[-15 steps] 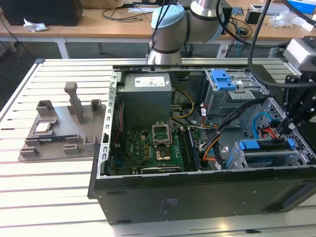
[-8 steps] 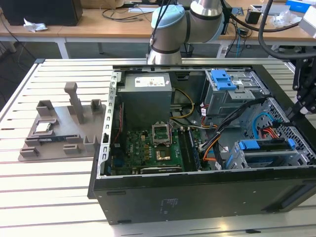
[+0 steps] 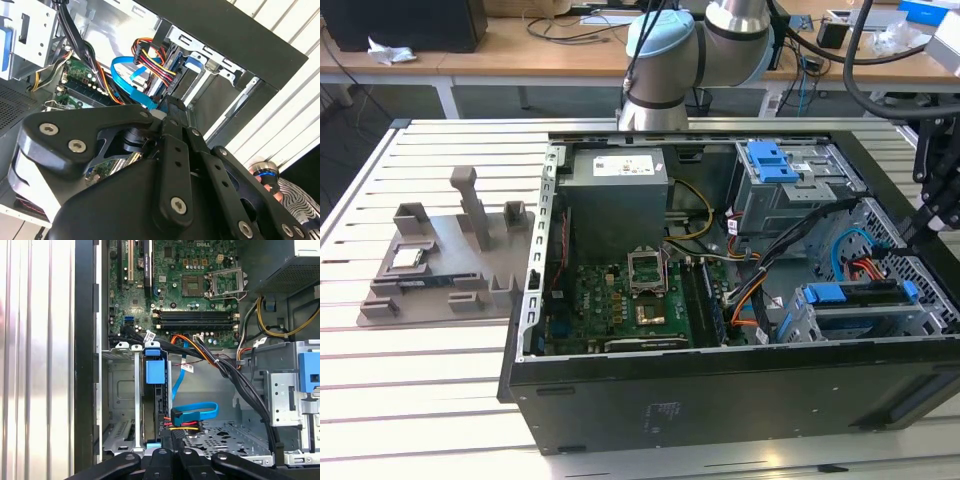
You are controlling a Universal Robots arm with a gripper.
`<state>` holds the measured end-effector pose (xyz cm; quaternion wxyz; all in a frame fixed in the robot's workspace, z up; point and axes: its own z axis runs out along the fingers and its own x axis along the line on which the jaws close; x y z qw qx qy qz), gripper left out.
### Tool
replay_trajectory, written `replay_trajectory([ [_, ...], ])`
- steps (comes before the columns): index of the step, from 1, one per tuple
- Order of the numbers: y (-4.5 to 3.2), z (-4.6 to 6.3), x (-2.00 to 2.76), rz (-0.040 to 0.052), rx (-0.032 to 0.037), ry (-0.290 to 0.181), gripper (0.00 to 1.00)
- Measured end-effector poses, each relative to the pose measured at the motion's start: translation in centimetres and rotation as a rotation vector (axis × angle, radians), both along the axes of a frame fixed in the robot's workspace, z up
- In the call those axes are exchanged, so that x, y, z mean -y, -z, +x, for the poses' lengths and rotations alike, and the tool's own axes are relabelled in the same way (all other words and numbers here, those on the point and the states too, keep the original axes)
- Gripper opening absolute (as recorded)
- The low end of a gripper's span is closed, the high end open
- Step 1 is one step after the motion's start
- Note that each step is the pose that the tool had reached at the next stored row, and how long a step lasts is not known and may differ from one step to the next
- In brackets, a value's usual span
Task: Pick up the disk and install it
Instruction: 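Insert the second disk wire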
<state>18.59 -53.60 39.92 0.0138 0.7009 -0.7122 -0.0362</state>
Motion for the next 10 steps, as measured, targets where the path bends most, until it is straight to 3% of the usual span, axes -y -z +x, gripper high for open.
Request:
replay_trajectory([
  [1,0.00,0.00,0.00,0.0001,0.0000,0.000,0.11],
  [2,-0.01,0.00,0.00,0.0000,-0.0001,0.000,0.18],
  [5,-0.02,0.00,0.00,0.0000,0.0000,0.000,0.19],
  [7,-0.03,0.00,0.00,0.0000,0.0000,0.000,0.31],
  [10,-0.04,0.00,0.00,0.0001,0.0000,0.000,0.37],
])
